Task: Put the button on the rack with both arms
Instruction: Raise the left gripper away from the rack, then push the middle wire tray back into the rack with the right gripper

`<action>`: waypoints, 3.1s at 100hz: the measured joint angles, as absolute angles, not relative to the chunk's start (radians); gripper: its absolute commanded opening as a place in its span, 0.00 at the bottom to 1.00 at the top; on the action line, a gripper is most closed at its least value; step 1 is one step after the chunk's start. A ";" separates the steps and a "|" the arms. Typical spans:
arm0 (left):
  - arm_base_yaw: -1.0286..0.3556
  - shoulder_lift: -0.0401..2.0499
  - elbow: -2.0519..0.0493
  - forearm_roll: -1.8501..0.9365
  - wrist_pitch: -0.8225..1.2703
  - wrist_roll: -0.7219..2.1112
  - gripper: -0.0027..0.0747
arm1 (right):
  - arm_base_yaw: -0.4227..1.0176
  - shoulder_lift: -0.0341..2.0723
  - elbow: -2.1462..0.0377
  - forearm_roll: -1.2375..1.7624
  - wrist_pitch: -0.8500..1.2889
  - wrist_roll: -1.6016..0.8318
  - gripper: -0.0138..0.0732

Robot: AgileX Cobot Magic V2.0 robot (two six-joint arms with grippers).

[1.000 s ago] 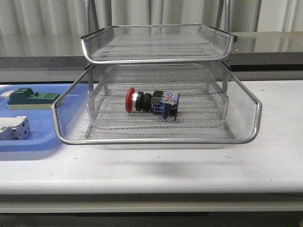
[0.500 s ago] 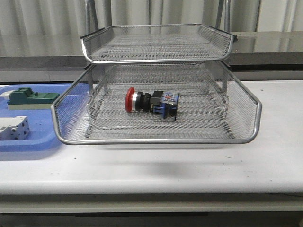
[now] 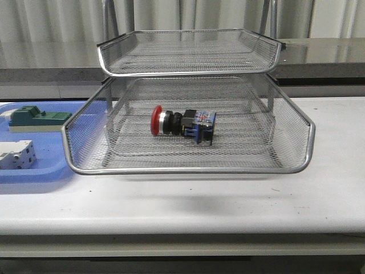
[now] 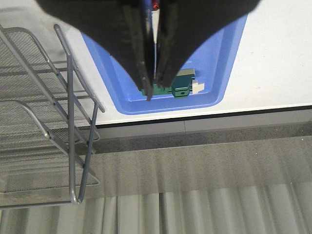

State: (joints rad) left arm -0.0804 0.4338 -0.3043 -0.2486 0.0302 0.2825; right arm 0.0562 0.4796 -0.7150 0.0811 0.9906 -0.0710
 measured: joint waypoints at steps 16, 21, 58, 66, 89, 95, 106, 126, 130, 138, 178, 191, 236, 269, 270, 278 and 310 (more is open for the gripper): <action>-0.080 0.434 -0.304 -0.249 0.030 0.282 0.01 | 0.056 0.480 -0.715 0.081 0.991 -0.071 0.08; -0.080 0.434 -0.304 -0.249 0.030 0.282 0.01 | 0.056 0.480 -0.715 0.081 0.991 -0.071 0.08; -0.080 0.434 -0.304 -0.249 0.030 0.282 0.01 | 0.056 0.480 -0.715 0.113 0.947 -0.073 0.08; -0.080 0.434 -0.304 -0.249 0.030 0.282 0.01 | 0.056 0.502 -0.717 0.128 0.916 -0.108 0.08; -0.080 0.434 -0.304 -0.249 0.030 0.282 0.01 | 0.056 0.684 -0.717 0.328 0.858 -0.392 0.08; -0.080 0.434 -0.304 -0.249 0.030 0.282 0.01 | 0.056 0.742 -0.717 0.409 0.848 -0.489 0.08; -0.080 0.434 -0.304 -0.249 0.030 0.282 0.01 | 0.080 0.861 -0.717 0.542 0.833 -0.690 0.08; -0.080 0.434 -0.304 -0.249 0.030 0.282 0.01 | 0.212 1.057 -0.717 0.656 0.812 -1.004 0.08; -0.080 0.434 -0.304 -0.249 0.030 0.282 0.01 | 0.248 1.086 -0.717 0.660 0.808 -1.046 0.08; -0.080 0.434 -0.304 -0.249 0.030 0.282 0.01 | 0.311 1.153 -0.717 0.664 0.796 -1.095 0.08; -0.080 0.434 -0.304 -0.249 0.030 0.282 0.01 | 0.539 1.374 -0.719 0.659 0.535 -1.123 0.08; -0.080 0.434 -0.304 -0.249 0.030 0.282 0.01 | 0.550 1.441 -0.721 0.659 0.463 -1.123 0.08; -0.080 0.434 -0.304 -0.249 0.030 0.282 0.01 | 0.527 1.586 -0.863 0.640 0.381 -1.126 0.08; -0.080 0.434 -0.304 -0.249 0.030 0.282 0.01 | 0.425 1.700 -1.015 0.619 0.390 -1.130 0.08; -0.080 0.434 -0.304 -0.249 0.030 0.282 0.01 | 0.425 1.703 -1.018 0.619 0.388 -1.130 0.08; -0.080 0.434 -0.304 -0.249 0.030 0.282 0.01 | 0.418 1.703 -1.021 0.617 0.388 -1.128 0.08; -0.080 0.434 -0.304 -0.249 0.030 0.282 0.01 | 0.418 1.698 -1.028 0.613 0.449 -1.084 0.09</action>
